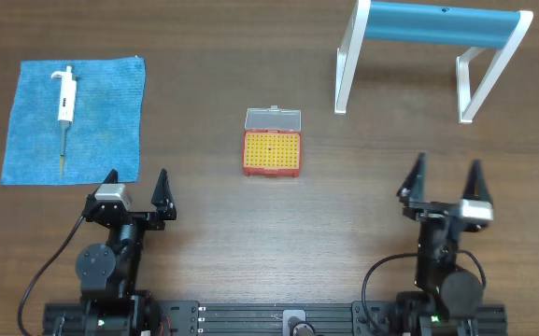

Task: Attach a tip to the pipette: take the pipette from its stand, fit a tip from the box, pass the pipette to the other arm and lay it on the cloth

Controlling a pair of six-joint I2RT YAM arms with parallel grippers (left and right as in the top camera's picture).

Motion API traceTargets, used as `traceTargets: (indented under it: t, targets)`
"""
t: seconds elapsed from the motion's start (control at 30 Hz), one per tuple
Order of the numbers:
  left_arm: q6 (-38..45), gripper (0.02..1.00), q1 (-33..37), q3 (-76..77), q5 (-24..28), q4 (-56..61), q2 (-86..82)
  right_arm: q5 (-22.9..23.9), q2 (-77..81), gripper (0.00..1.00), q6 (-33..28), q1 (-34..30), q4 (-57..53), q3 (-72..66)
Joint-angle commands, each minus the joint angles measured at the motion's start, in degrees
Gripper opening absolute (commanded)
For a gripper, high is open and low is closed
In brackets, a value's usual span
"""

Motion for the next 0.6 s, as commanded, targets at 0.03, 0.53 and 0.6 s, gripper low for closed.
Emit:
traceTargets:
  t: [0.03,0.53,0.6]
  targets:
    - [-0.52,0.945,0.13,-0.04,0.42,-0.42,-0.42,-7.61,-0.9,0.849,-3.72,-1.05,-14.14,-0.11]
    - [-0.52,0.945,0.13,-0.04,0.42,-0.42,-0.42,-5.05,-4.9,0.849,-8.68,-1.05,-27.3,-0.09]
    - [-0.52,0.945,0.13,-0.04,0.42,-0.42,-0.42,-5.05,-4.87,0.849,-8.68,-1.05,-27.3,-0.09]
